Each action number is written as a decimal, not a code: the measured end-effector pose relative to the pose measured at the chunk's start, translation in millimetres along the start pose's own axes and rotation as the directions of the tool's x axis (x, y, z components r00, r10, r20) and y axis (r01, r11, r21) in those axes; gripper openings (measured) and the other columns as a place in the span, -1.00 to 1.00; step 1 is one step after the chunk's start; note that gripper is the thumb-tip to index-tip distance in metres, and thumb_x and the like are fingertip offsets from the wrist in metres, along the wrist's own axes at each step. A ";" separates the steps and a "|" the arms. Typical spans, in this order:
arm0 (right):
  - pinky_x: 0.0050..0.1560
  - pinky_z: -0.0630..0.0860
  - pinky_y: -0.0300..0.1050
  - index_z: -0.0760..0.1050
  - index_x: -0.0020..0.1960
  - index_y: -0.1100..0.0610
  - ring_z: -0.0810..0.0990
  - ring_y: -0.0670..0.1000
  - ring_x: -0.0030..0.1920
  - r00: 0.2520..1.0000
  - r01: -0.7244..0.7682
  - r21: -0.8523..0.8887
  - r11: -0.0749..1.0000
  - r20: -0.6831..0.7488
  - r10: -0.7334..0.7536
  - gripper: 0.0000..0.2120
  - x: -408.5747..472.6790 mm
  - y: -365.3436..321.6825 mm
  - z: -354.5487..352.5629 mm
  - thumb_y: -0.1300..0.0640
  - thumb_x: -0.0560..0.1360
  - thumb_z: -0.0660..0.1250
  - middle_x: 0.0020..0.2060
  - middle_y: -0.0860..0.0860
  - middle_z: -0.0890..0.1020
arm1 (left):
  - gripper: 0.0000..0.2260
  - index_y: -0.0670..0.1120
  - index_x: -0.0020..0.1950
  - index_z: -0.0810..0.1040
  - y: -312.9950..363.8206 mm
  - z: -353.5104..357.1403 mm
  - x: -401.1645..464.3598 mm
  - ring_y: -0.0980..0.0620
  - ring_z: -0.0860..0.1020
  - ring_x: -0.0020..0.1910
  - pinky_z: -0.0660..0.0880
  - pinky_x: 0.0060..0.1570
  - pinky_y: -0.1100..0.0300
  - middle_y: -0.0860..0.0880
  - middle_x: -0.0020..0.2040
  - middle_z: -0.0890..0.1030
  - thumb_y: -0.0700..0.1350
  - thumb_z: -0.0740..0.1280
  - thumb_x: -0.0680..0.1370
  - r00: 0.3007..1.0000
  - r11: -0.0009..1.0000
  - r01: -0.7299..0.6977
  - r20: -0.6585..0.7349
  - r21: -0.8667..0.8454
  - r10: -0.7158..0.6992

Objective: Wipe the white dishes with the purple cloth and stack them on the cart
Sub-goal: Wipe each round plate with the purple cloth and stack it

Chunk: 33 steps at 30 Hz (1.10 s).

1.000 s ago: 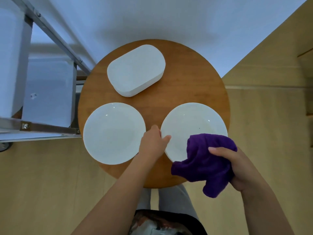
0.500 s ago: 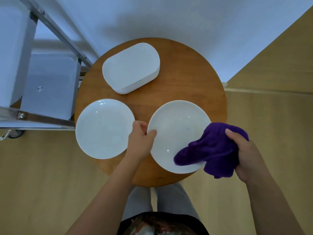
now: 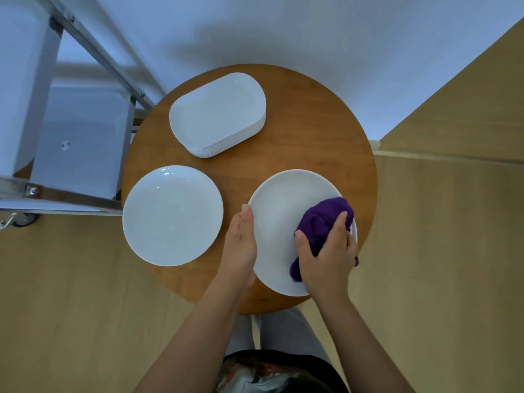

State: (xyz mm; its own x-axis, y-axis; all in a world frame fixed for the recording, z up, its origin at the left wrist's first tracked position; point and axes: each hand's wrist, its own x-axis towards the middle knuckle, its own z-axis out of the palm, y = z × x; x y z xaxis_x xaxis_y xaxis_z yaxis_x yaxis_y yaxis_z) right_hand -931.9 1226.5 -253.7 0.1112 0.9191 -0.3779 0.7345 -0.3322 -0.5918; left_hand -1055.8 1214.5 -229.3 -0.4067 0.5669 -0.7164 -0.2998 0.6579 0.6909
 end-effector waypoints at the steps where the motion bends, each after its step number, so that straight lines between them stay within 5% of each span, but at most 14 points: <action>1: 0.35 0.31 0.19 -0.06 0.53 0.10 0.13 0.15 0.45 0.998 0.004 0.032 0.999 -0.061 -0.002 -0.18 -0.7 -4.3 4.3 -0.12 0.48 0.31 0.47 0.08 0.19 | -0.73 0.33 -0.12 0.54 -1.1 0.0 -2.3 0.11 0.64 -0.14 0.54 -0.28 0.25 0.16 -0.18 0.64 0.32 0.07 0.52 1.000 0.999 0.010 0.002 -0.049 -0.010; 4: 0.40 0.20 0.16 -0.01 0.53 0.11 0.09 0.16 0.47 0.977 0.039 0.089 0.995 -0.211 -0.019 -0.18 2.0 -22.9 13.6 -0.19 0.44 0.26 0.49 0.10 0.16 | -0.71 0.39 -0.19 0.56 0.3 0.6 -8.6 0.17 0.66 -0.21 0.58 -0.26 0.22 0.18 -0.23 0.66 0.38 0.07 0.42 1.000 0.992 0.020 0.014 -0.126 -0.019; 9: 0.39 0.09 0.25 0.06 0.52 0.01 0.04 0.15 0.49 0.963 -0.019 0.074 0.997 -0.265 0.038 -0.28 17.5 -53.0 20.2 -0.18 0.49 0.27 0.51 0.07 0.12 | -0.67 0.43 -0.20 0.54 13.9 0.9 -10.9 0.11 0.66 -0.14 0.57 -0.28 0.24 0.18 -0.19 0.66 0.44 0.04 0.30 1.000 0.993 0.025 0.011 -0.116 -0.024; 14: 0.33 0.29 0.22 0.14 0.49 0.14 0.30 0.17 0.41 0.932 0.329 0.106 0.939 -0.195 -0.305 -0.31 17.0 -83.4 18.3 -0.08 0.48 0.28 0.44 0.13 0.30 | -0.73 0.53 -0.29 0.43 30.4 -2.7 -19.0 0.42 0.52 -0.21 0.39 -0.48 0.52 0.45 -0.31 0.53 0.43 -0.05 0.31 0.995 0.995 -0.085 -0.062 -0.057 0.081; 17: 0.27 0.37 0.21 0.20 0.47 0.16 0.39 0.16 0.34 0.891 0.452 0.131 0.883 -0.127 -0.437 -0.36 8.5 -88.9 17.0 -0.01 0.47 0.28 0.37 0.13 0.40 | -0.66 0.37 -0.21 0.42 35.4 -9.8 -17.7 0.32 0.53 -0.24 0.39 -0.47 0.51 0.33 -0.30 0.51 0.42 -0.08 0.28 0.990 0.993 -0.101 -0.105 -0.059 0.095; 21: 0.31 0.32 0.15 0.28 0.41 0.09 0.40 0.04 0.33 0.772 0.629 0.170 0.758 -0.027 -0.635 -0.52 -12.7 -81.9 18.5 0.05 0.51 0.16 0.29 0.06 0.51 | -0.61 0.24 -0.08 0.50 33.5 -20.2 -11.3 0.15 0.60 -0.06 0.53 -0.24 0.40 0.20 -0.12 0.63 0.36 -0.05 0.49 0.995 0.988 -0.084 -0.069 -0.129 0.076; 24: 0.28 0.36 0.04 0.30 0.32 -0.09 0.36 -0.24 0.25 0.778 0.577 0.345 0.740 0.044 -0.627 -0.61 -25.3 -73.7 17.7 0.09 0.50 0.20 0.19 -0.19 0.49 | -0.66 0.16 -0.09 0.54 34.5 -28.2 -7.1 0.03 0.62 -0.02 0.58 -0.11 0.21 0.11 -0.12 0.66 0.29 0.06 0.55 0.999 0.970 0.024 -0.033 -0.243 -0.033; 27: 0.18 0.48 0.05 0.36 0.21 -0.20 0.45 -0.30 0.08 0.816 0.494 0.399 0.773 0.094 -0.570 -0.64 -29.5 -74.6 17.0 0.10 0.46 0.25 0.03 -0.40 0.43 | -0.68 0.09 -0.08 0.57 31.8 -32.8 -8.0 -0.01 0.65 -0.08 0.61 -0.18 0.16 0.08 -0.24 0.70 0.26 0.14 0.54 0.996 0.943 0.074 -0.017 -0.325 -0.084; 30: 0.05 0.53 0.00 0.47 0.18 -0.16 0.53 -0.11 -0.01 0.838 0.375 0.418 0.827 0.228 -0.495 -0.63 -31.9 -75.3 14.3 -0.09 0.40 0.15 -0.10 -0.25 0.56 | -0.64 0.03 -0.04 0.55 34.4 -39.2 -6.5 0.06 0.68 -0.28 0.58 -0.38 0.18 0.03 -0.33 0.68 0.29 0.17 0.52 0.995 0.909 0.087 -0.002 -0.407 -0.096; 33: 0.00 0.51 -0.04 0.52 0.11 -0.21 0.54 -0.04 -0.05 0.781 0.334 0.411 0.848 0.384 -0.493 -0.62 -33.1 -65.3 7.5 -0.13 0.35 0.13 -0.17 -0.16 0.60 | -0.68 0.10 -0.04 0.54 41.0 -50.8 0.7 0.09 0.68 -0.29 0.58 -0.39 0.16 0.06 -0.30 0.69 0.29 0.16 0.53 1.000 0.916 0.025 -0.006 -0.401 -0.030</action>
State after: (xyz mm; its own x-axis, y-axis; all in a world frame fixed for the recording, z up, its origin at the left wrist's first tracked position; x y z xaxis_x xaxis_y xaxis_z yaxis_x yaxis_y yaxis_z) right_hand -988.5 1216.2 -208.0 -0.5323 0.8001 -0.2766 0.3853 -0.0620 -0.9207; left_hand -1112.2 1216.7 -196.5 -0.4031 0.5440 -0.7359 -0.6306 0.4177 0.6542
